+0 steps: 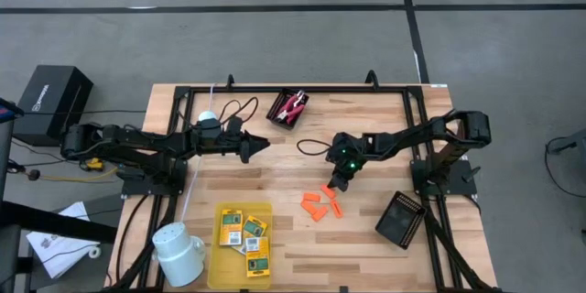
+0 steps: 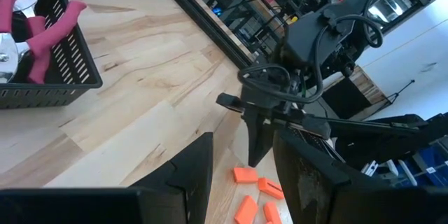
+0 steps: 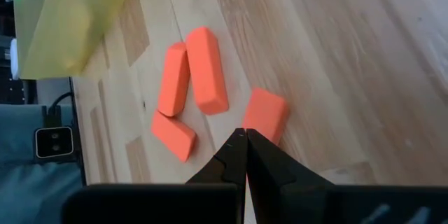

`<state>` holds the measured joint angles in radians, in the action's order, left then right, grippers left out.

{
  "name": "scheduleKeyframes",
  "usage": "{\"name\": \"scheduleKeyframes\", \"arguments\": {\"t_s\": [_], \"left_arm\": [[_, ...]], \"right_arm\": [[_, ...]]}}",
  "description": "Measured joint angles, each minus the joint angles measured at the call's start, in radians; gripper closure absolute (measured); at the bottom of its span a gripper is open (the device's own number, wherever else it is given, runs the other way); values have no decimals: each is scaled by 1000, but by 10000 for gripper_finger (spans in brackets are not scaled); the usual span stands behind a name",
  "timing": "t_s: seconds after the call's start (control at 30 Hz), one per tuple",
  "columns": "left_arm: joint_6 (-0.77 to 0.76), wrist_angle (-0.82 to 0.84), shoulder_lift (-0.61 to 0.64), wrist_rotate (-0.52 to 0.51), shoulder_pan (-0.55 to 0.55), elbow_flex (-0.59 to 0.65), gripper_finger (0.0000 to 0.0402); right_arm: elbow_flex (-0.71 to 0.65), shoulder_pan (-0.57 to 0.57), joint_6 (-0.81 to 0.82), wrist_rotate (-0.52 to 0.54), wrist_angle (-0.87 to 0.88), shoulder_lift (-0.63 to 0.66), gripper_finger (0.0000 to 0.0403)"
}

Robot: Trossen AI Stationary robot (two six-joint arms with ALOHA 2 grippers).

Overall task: Pick & Place School Supplies
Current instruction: Put the orange eraser into the bottom black bin

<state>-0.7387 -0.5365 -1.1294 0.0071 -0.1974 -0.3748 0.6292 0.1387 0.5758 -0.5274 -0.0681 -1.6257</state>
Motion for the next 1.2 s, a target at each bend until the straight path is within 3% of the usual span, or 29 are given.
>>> {"name": "scheduleKeyframes", "arguments": {"t_s": [1.2], "left_arm": [[7,0,0,0,0,0,257]], "right_arm": [[-2,-35,30,26,-30,-36,403]]}}
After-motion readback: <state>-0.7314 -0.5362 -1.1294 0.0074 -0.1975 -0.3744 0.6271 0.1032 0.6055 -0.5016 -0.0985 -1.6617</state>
